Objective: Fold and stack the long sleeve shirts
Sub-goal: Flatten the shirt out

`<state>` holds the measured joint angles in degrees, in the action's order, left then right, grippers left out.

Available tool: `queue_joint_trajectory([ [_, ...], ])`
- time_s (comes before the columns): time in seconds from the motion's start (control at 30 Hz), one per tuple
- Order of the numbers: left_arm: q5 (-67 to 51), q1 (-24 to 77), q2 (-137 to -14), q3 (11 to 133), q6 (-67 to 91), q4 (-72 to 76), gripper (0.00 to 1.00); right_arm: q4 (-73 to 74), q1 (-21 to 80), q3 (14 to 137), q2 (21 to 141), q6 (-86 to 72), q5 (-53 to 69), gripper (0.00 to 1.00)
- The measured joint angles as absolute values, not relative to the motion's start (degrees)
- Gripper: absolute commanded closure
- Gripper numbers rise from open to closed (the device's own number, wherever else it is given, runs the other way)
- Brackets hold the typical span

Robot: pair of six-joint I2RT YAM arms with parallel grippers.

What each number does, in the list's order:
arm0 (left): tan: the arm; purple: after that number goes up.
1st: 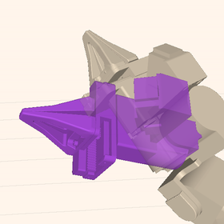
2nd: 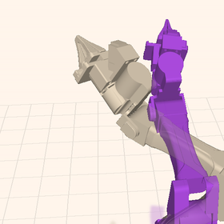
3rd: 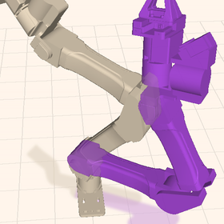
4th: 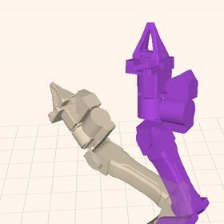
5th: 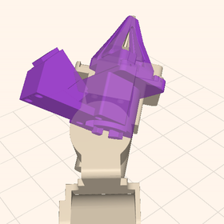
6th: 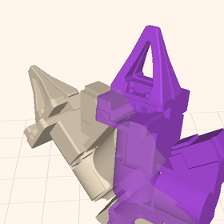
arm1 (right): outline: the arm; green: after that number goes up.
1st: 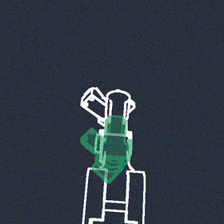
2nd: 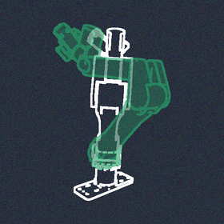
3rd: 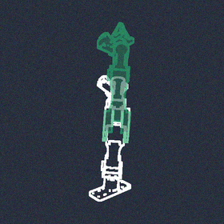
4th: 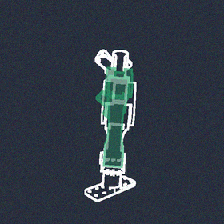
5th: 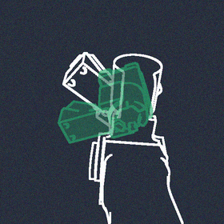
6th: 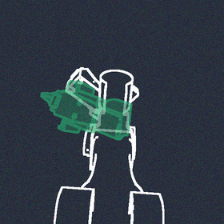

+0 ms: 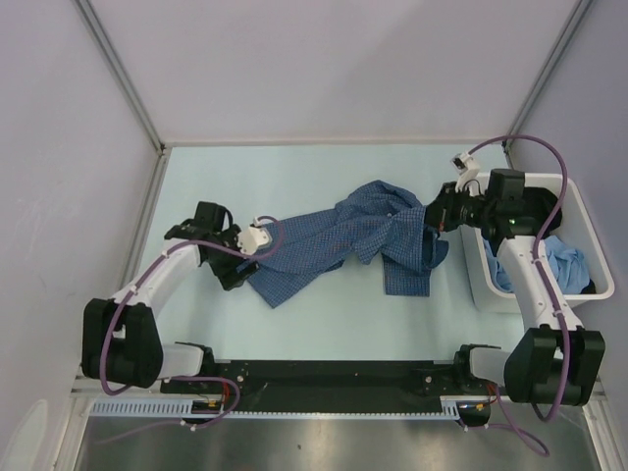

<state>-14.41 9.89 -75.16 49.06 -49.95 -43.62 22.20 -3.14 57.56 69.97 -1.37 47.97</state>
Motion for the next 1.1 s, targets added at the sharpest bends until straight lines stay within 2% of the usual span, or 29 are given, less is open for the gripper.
queue_joint_trajectory([
  [0.33,-16.82,8.95,-73.23,45.54,-52.27,-34.02,0.17,21.69,-3.88,59.09,70.76,-1.23,48.56,1.0],
  [0.57,-17.15,7.44,-79.81,45.52,-58.43,-30.81,0.22,18.87,-3.97,64.1,74.28,-1.54,48.82,1.0],
  [0.83,-20.43,6.7,-87.42,49.56,-56.84,-30.57,0.29,17.93,-3.42,67.61,76.38,-1.56,48.97,1.0],
  [1.1,-26.76,4.69,-89.97,54.22,-54.0,-33.08,0.27,16.8,-2.85,67.79,76.51,-2.04,48.95,1.0],
])
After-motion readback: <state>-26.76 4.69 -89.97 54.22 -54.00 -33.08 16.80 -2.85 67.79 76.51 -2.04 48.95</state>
